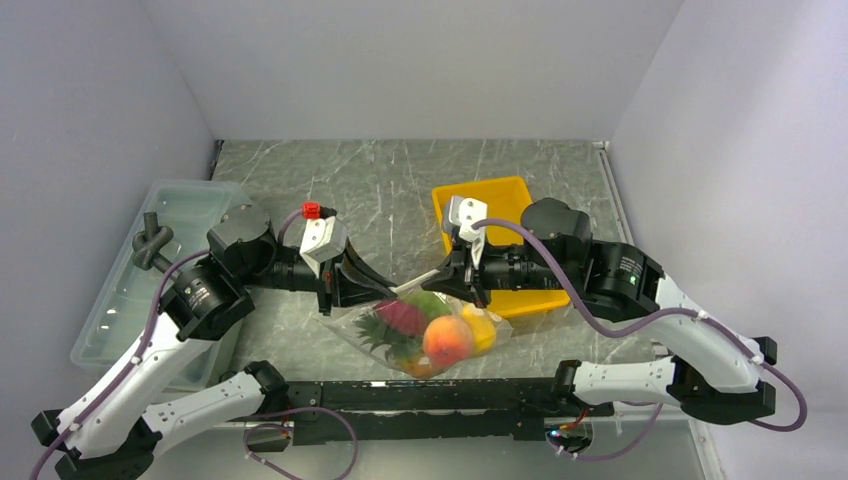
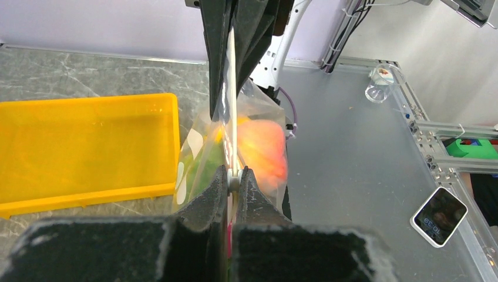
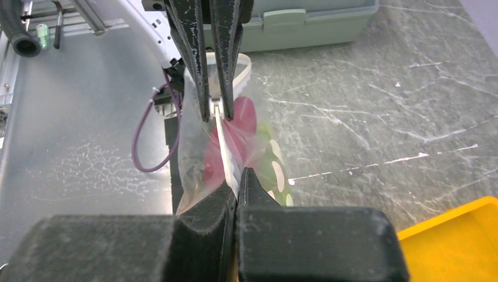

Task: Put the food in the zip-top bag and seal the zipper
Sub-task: Zip the zipper food storage bag.

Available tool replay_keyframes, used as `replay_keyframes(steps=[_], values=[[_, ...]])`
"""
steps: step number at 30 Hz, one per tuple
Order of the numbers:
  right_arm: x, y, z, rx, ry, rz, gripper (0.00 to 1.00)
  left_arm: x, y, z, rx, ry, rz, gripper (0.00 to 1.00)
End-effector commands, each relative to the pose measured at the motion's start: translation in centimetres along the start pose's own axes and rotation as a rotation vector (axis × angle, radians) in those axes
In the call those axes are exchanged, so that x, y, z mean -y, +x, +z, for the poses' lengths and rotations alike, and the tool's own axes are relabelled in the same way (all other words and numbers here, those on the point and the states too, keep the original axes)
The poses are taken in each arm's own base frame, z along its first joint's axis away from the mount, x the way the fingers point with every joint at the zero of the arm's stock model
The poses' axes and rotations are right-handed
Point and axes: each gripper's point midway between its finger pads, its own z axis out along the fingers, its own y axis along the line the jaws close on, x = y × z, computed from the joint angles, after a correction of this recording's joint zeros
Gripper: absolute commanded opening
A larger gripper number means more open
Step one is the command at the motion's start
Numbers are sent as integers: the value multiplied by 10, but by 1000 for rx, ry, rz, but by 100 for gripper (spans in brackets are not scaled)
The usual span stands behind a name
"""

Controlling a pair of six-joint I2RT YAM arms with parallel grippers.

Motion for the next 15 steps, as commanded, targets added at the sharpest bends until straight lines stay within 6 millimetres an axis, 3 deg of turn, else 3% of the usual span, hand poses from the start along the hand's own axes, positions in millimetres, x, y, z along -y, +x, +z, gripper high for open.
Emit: replay_keyframes(steps=[1,15], values=[[9,-61,-40,222,105,-39,0,9,7,-5,-23,21,-5,0],[42,-68,-71,291,340,10,0,11,10,-8,-21,19,-6,0]])
